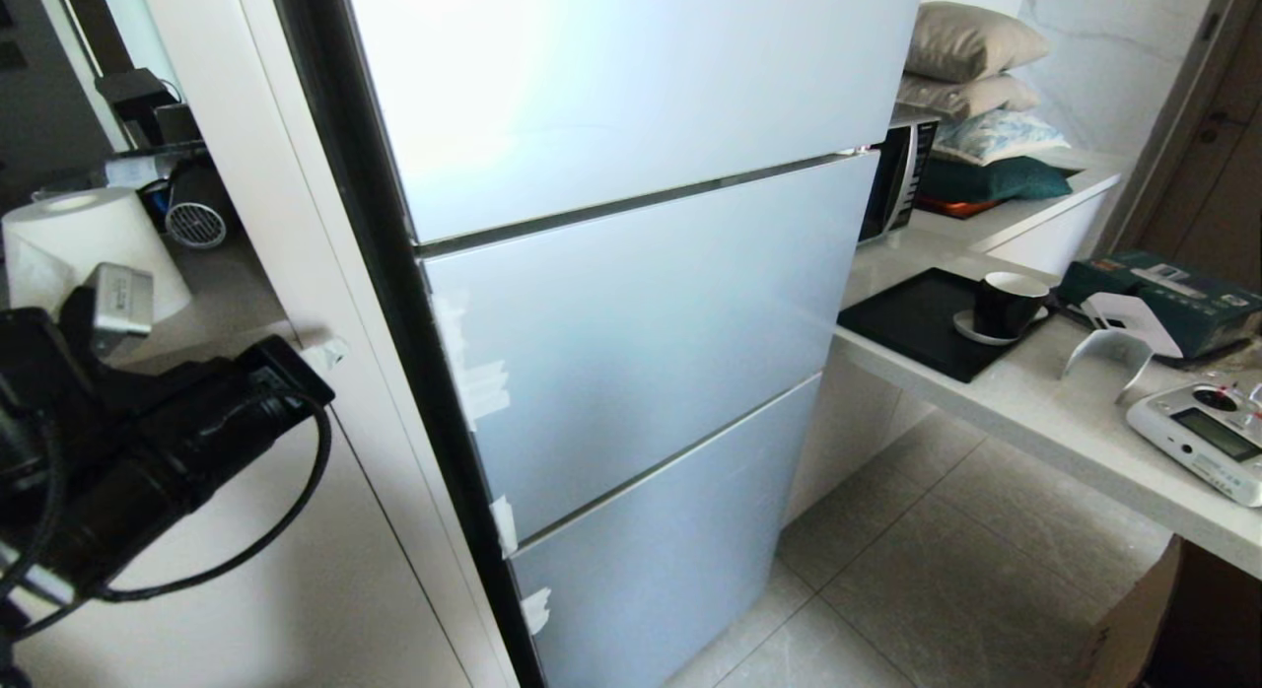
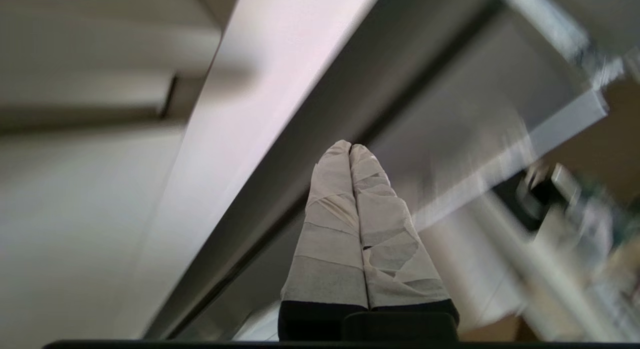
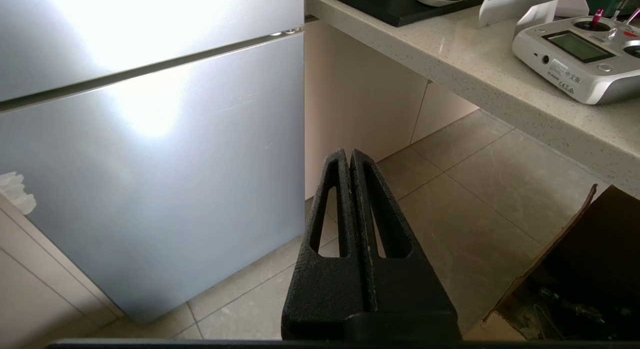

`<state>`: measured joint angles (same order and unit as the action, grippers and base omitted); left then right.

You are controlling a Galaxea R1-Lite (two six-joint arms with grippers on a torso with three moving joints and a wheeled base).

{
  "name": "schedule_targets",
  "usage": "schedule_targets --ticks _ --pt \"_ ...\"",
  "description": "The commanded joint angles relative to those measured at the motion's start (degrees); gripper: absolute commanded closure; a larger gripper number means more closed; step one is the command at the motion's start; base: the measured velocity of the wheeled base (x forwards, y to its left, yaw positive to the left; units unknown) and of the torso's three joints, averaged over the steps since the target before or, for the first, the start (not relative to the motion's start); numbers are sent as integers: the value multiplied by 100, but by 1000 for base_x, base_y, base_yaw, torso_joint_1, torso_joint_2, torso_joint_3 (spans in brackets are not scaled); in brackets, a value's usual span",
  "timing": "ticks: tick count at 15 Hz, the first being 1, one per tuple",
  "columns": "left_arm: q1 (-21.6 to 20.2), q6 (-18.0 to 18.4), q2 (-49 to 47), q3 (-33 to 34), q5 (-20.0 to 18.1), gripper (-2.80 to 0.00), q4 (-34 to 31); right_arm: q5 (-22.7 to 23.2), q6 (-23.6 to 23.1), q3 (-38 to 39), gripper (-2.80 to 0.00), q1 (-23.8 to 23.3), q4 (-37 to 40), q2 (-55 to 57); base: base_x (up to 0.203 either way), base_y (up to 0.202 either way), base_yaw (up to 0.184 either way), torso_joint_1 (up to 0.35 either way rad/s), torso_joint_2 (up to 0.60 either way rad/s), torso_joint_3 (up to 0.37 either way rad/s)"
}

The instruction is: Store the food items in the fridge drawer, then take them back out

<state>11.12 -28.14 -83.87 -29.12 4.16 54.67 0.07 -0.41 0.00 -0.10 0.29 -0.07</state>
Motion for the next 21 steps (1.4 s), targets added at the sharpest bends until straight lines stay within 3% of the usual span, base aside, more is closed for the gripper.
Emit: schedule_targets --ticks 1,7,14,21 --pt "214 -133 -569 -216 85 0 157 2 -2 0 0 1 -3 7 0 0 0 0 0 0" --pt "714 -122 -1015 -831 584 0 171 2 -2 0 0 1 -3 7 0 0 0 0 0 0" --pt "932 -139 -1143 -1014 595 0 181 2 -2 0 0 1 -3 7 0 0 0 0 0 0" --pt "1601 -138 -1034 -832 613 0 327 2 -2 0 0 1 -3 7 0 0 0 0 0 0"
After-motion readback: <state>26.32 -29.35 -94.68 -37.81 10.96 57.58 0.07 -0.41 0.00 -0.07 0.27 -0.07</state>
